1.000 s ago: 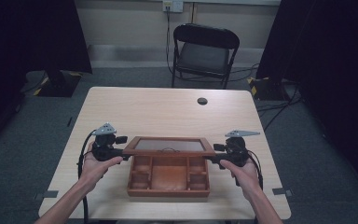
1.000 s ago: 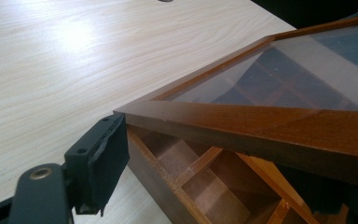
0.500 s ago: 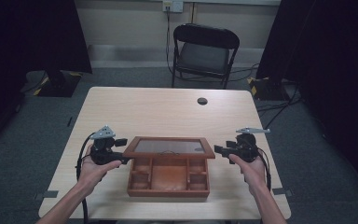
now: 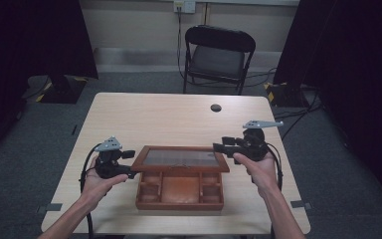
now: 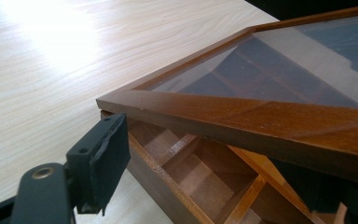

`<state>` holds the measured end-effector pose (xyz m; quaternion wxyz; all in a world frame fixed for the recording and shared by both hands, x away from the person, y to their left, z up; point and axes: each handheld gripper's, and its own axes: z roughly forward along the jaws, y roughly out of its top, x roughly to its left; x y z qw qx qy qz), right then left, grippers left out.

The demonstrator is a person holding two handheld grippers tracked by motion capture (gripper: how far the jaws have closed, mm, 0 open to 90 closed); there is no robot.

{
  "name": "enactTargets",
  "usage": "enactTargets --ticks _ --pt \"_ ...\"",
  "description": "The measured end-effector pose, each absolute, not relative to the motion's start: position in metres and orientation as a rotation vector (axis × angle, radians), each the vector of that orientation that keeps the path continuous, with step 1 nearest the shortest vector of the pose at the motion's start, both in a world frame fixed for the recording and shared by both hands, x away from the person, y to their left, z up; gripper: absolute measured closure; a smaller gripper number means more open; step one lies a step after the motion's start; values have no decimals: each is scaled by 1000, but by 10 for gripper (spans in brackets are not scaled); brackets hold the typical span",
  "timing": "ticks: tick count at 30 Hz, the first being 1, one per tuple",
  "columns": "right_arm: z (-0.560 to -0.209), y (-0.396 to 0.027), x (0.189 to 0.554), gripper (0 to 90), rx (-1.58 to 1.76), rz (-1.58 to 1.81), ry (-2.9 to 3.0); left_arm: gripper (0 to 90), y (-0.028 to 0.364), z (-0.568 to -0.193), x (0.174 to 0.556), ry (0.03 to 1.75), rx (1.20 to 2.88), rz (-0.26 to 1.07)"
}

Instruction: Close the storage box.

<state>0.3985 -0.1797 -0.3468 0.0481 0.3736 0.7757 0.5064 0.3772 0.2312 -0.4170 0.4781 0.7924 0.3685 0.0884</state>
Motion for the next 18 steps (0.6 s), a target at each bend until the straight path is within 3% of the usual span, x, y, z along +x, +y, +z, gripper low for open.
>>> enactTargets --ticks 7,18 --pt "-330 -135 387 599 937 1620 2527 202 232 -419 377 916 1932 213" --pt "-339 -97 386 727 802 1580 2765 206 231 -421 378 908 1934 213"
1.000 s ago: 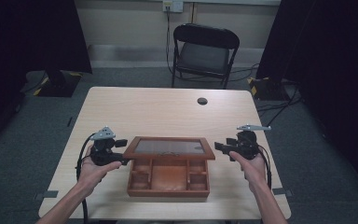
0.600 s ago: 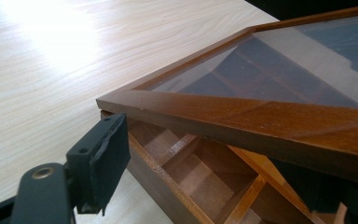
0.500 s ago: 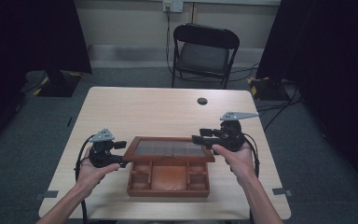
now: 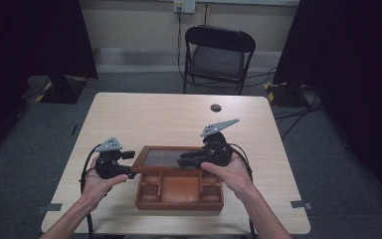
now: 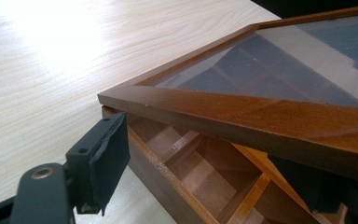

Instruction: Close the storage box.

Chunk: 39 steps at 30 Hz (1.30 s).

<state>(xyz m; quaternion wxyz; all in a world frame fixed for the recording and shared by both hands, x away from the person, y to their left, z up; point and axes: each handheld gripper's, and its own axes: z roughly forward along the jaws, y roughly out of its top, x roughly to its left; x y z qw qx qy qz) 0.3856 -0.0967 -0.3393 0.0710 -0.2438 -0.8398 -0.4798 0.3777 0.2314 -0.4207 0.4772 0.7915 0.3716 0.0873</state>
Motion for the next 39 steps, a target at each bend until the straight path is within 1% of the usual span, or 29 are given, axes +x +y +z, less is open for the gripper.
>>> enactTargets --ticks 5,7,11,15,18,22,26,34,36,39 --pt "-343 -92 385 798 -707 -1405 -2531 207 231 -421 378 911 1937 212" --pt "-344 -92 386 808 -708 -1398 -2525 209 231 -421 377 911 1939 212" --pt "-344 -91 386 813 -697 -1381 -2528 205 232 -422 377 904 1949 210" --pt "-343 -91 386 816 -702 -1366 -2538 213 231 -424 379 910 1929 147" --pt "-344 -89 385 817 -702 -1354 -2543 210 230 -424 379 896 1967 204" --pt "-344 -88 383 818 -696 -1344 -2560 219 238 -429 383 906 1980 153" --pt "-344 -88 383 818 -685 -1340 -2570 216 249 -438 389 954 2012 149" --pt "-348 -87 381 819 -671 -1322 -2569 217 271 -438 400 1050 1967 238" --pt "-351 -86 379 820 -662 -1308 -2579 220 276 -438 401 1071 1949 240" --pt "-355 -85 375 819 -656 -1281 -2597 229 278 -439 402 1072 1965 245"
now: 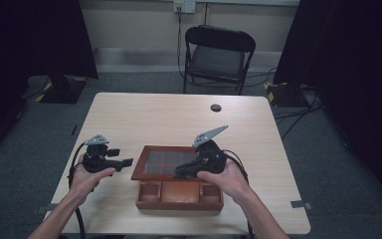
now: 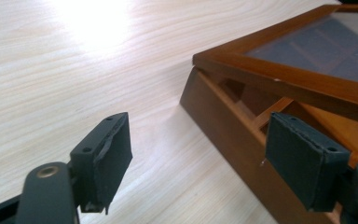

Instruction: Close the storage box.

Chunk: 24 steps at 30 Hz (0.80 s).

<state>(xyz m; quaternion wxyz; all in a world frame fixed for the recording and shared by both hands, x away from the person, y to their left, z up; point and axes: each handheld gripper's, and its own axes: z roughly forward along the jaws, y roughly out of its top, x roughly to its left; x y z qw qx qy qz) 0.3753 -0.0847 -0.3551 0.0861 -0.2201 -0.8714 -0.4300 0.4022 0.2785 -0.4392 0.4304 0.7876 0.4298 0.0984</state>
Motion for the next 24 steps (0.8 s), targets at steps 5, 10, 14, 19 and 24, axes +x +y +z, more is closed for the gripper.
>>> enactTargets --ticks 5,10,14,19,24 --pt "-363 -83 371 819 -645 -1253 -2614 233 277 -439 402 1067 1966 253" --pt "-373 -83 367 821 -640 -1241 -2601 249 276 -440 403 1069 1974 248" --pt "-384 -81 363 822 -629 -1201 -2614 261 278 -441 404 1079 1973 252" --pt "-392 -80 362 822 -630 -1153 -2625 260 279 -441 404 1082 1971 254" --pt "-392 -80 361 822 -639 -1154 -2624 260 279 -442 405 1087 1974 255"
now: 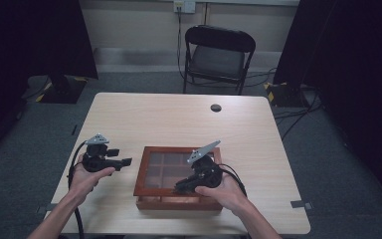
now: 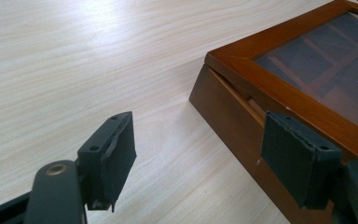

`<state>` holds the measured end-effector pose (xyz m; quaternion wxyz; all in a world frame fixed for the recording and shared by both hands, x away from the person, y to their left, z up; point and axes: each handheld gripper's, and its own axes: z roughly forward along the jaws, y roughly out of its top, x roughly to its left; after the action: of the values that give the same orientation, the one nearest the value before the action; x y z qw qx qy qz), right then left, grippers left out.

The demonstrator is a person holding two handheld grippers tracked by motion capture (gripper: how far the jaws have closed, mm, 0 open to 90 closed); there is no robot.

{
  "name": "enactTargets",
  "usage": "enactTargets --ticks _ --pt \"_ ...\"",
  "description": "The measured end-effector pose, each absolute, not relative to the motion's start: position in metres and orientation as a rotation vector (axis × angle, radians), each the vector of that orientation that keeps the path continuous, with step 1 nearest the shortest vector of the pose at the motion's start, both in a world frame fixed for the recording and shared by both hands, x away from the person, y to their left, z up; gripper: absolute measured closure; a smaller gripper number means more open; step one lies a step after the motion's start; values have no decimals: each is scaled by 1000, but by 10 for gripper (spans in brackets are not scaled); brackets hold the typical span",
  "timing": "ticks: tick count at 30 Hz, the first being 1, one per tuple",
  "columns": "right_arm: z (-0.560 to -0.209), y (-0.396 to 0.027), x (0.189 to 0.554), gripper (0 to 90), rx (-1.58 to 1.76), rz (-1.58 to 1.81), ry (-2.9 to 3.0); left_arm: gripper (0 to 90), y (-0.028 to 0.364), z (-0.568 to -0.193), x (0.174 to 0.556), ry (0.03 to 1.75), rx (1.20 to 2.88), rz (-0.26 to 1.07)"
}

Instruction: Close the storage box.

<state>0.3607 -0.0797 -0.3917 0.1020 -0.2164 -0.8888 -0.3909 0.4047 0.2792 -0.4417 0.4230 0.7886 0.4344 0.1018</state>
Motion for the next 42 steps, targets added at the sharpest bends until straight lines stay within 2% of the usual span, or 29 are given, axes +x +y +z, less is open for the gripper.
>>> enactTargets --ticks 34,42 --pt "-427 -79 356 822 -679 -1069 -2625 252 277 -445 407 1111 1978 239" --pt "-422 -94 364 519 -826 -1221 -2584 250 280 -445 408 1125 1976 238"
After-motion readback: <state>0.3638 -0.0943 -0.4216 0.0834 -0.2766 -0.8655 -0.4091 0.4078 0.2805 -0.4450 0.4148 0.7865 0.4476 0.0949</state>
